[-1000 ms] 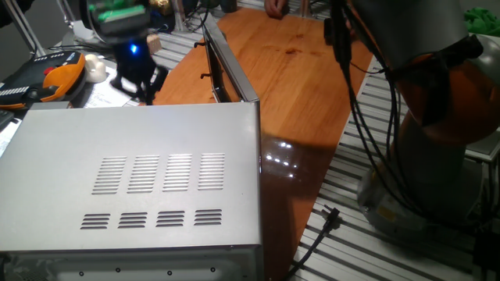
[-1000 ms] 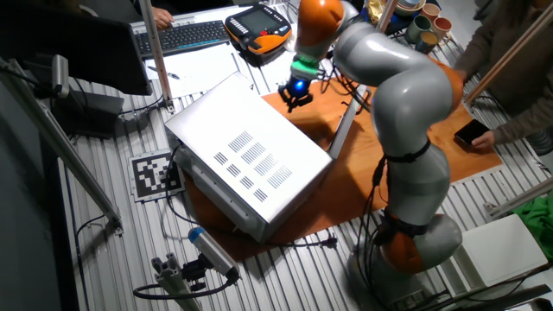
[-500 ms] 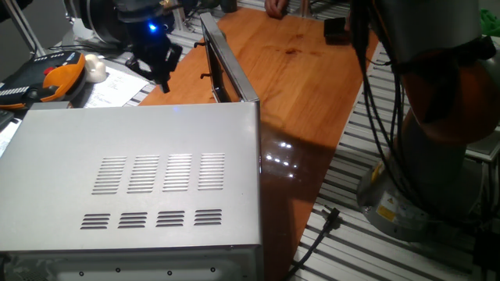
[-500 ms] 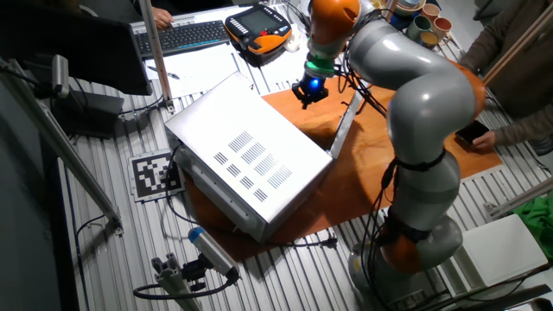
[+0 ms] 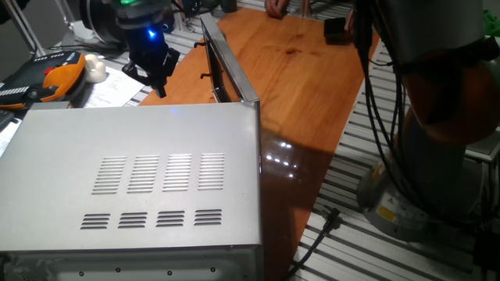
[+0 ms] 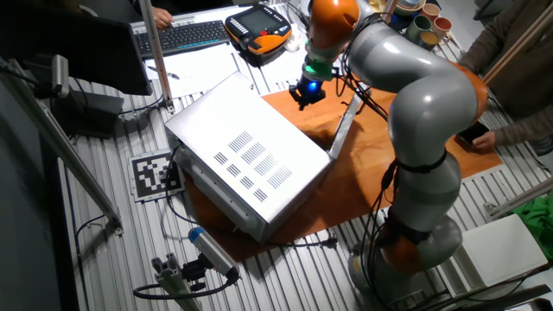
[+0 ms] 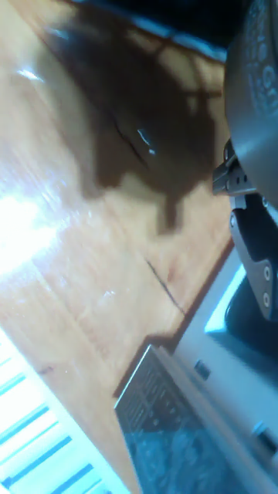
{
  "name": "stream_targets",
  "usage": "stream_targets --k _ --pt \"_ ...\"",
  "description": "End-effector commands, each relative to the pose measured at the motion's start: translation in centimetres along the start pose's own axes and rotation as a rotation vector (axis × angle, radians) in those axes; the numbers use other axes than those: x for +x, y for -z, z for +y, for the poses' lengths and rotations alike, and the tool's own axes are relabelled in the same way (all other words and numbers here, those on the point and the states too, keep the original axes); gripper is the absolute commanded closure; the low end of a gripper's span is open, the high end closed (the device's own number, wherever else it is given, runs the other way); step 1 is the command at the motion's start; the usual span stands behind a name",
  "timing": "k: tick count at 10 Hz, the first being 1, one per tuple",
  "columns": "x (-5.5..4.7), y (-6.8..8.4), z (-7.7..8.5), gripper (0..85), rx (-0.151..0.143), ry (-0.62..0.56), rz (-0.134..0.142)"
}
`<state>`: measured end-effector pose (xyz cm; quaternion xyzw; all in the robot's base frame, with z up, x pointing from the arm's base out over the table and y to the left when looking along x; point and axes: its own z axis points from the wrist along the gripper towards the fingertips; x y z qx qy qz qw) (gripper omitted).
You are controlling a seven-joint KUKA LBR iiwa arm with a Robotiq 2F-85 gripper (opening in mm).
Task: Put the bowl into the microwave
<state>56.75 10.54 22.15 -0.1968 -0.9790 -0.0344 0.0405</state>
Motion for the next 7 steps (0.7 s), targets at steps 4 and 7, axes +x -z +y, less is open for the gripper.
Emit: stream_targets --k 4,7 --pt "-0.01 0.01 -0.02 85.0 -0.009 0.001 -0.138" --pt "-0.01 0.01 -0.02 85.0 -0.012 -0.022 -0.094"
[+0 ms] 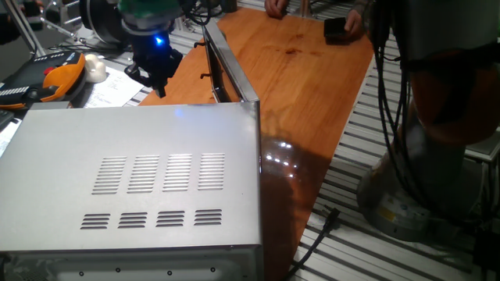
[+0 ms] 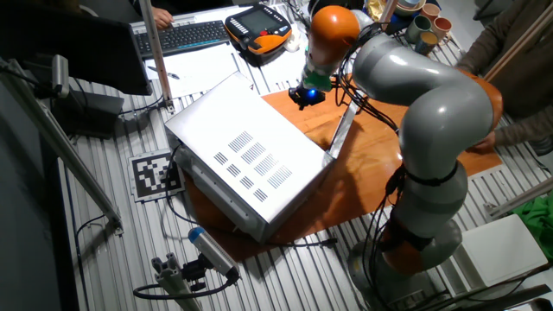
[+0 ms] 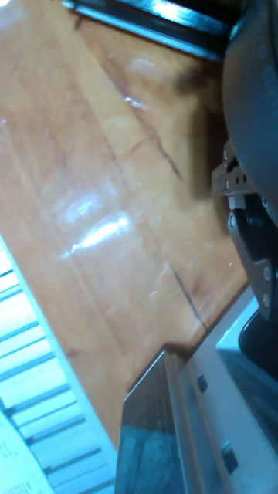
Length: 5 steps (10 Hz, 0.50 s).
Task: Put the bowl into the microwave
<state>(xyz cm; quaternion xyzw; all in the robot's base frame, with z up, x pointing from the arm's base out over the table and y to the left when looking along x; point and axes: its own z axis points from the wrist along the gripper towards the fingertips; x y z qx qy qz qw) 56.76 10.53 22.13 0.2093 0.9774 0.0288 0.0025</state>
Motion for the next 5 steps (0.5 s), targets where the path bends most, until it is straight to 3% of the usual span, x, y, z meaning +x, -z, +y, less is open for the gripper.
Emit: stream_targets --k 1,3,5 --pt "0.0 0.4 -0.2 85.0 0.009 -0.003 0.021" --pt "0.3 5.1 -3.4 85.0 0.012 0.009 0.038" --pt "-0.1 8.7 -7.0 85.0 0.012 0.033 0.063"
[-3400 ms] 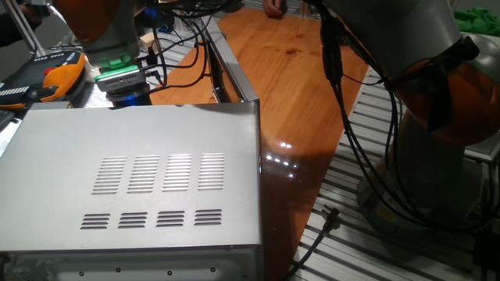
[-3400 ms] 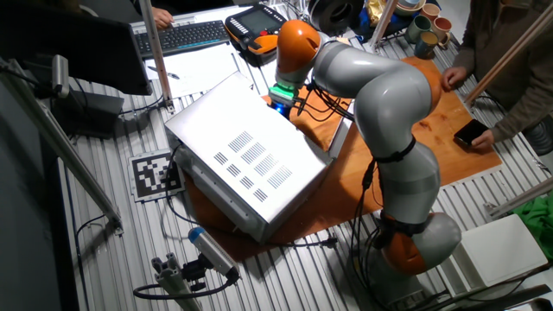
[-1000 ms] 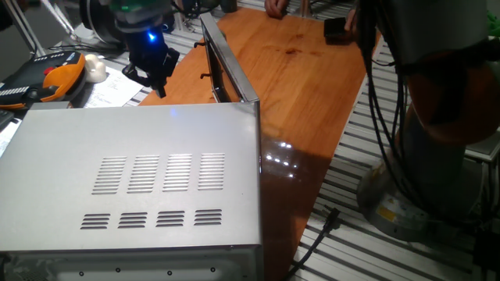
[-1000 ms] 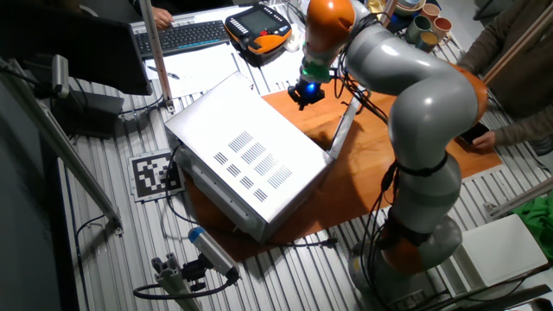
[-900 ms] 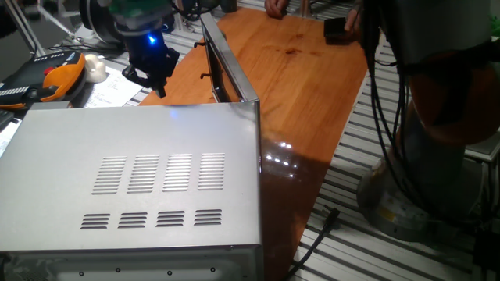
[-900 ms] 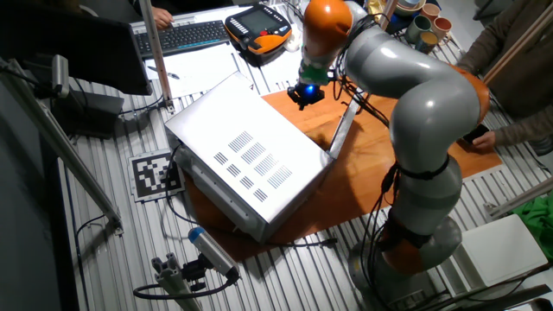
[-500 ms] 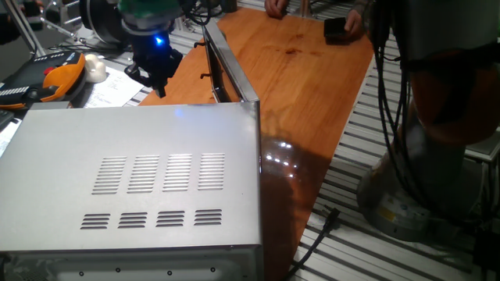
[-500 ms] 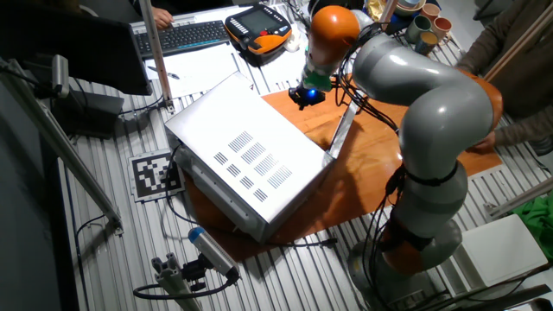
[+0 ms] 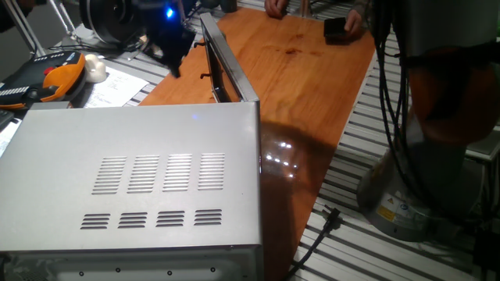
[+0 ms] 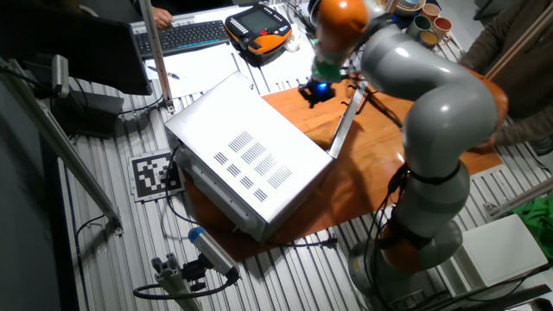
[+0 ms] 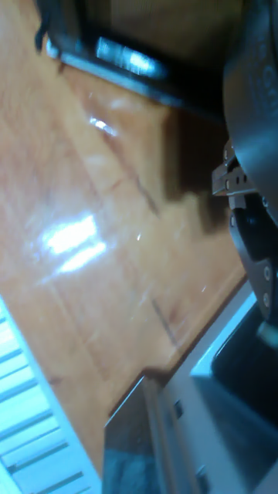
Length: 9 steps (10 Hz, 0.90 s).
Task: Put the bowl into the microwave
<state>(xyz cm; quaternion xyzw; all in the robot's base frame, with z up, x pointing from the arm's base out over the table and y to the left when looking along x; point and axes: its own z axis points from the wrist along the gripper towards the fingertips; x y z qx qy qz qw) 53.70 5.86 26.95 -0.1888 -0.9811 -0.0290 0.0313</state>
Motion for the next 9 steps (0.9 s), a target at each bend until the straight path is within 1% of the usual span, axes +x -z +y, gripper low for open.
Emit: stream_targets --k 1,2,3,4,5,6,7,8,9 --pt "-1.0 5.2 -4.0 85.0 0.005 0.015 0.013" --pt "-1.7 7.0 -6.7 85.0 -0.013 0.035 0.043" --pt "-2.3 8.1 -9.0 85.0 -0.022 0.041 0.067" --pt "-2.5 8.6 -10.8 85.0 -0.015 0.042 0.071" --pt "-2.5 8.4 -12.0 85.0 0.015 0.042 0.052" --pt "-2.5 7.8 -13.1 85.0 0.052 0.045 0.025" --pt "-2.5 7.4 -13.9 85.0 0.086 0.055 0.007" --pt "-2.5 7.1 -14.6 85.0 0.132 0.07 -0.017" --pt "-2.5 6.6 -15.1 85.0 0.154 0.075 -0.029"
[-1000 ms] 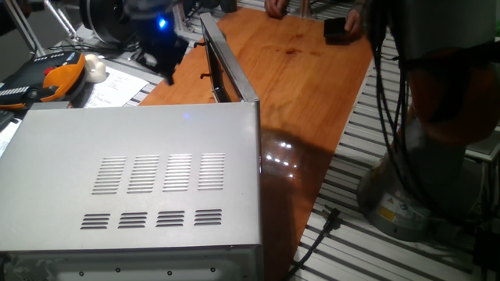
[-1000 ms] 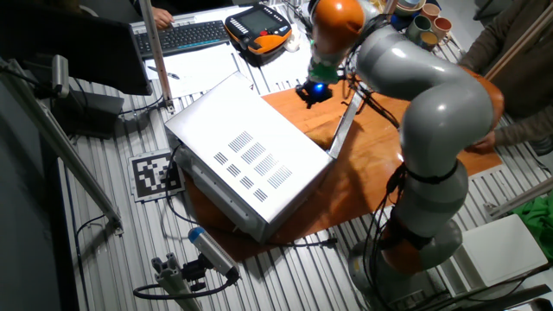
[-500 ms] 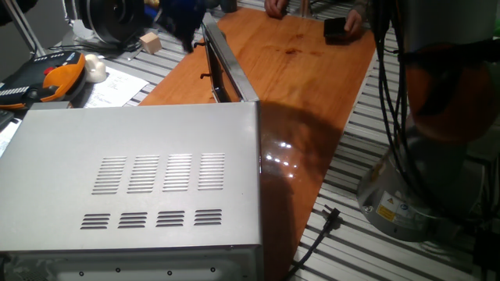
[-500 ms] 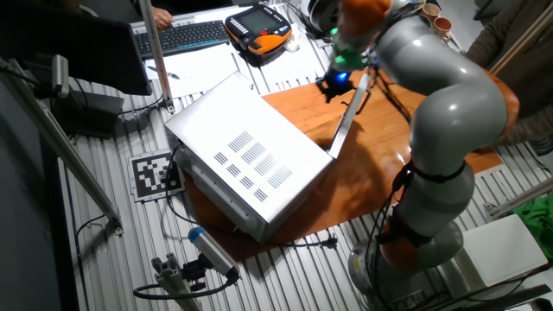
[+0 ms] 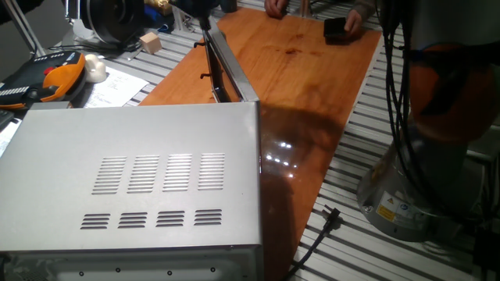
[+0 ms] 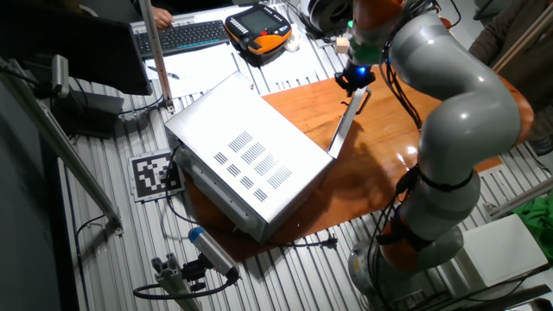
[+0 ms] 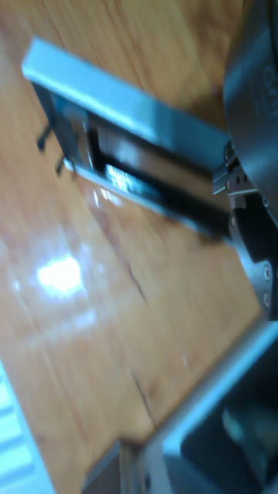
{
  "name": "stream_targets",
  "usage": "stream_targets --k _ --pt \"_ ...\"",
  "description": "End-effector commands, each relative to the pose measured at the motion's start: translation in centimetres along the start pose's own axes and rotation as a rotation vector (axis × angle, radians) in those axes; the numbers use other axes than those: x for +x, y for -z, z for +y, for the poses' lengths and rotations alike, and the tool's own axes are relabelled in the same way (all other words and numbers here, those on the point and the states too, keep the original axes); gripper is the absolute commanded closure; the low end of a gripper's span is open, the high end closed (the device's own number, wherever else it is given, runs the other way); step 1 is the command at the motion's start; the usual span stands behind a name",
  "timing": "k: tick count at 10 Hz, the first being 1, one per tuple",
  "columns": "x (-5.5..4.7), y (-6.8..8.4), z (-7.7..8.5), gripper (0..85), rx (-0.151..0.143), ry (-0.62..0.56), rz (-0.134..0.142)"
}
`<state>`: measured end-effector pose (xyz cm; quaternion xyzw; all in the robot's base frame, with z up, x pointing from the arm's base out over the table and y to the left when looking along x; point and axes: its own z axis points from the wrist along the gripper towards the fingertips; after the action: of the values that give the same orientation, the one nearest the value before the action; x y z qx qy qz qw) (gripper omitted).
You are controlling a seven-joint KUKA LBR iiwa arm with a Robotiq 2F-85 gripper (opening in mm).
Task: Put the bowl into the microwave
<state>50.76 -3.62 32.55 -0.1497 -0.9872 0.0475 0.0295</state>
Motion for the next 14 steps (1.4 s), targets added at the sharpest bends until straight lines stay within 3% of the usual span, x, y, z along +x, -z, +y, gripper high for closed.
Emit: stream_targets --k 1,5,8,9,12,14 --pt "-2.0 -1.1 -6.1 85.0 0.008 0.003 -0.003" --pt "-2.1 -2.4 -7.5 85.0 0.05 0.031 -0.019" --pt "-2.9 -3.8 -7.8 85.0 0.054 0.038 -0.031" --pt "-3.5 -4.5 -7.7 85.0 0.037 0.044 -0.031" --pt "-5.4 -6.3 -5.4 85.0 -0.006 0.017 -0.046" --pt "-6.9 -6.2 -3.9 85.0 -0.043 0.004 -0.017"
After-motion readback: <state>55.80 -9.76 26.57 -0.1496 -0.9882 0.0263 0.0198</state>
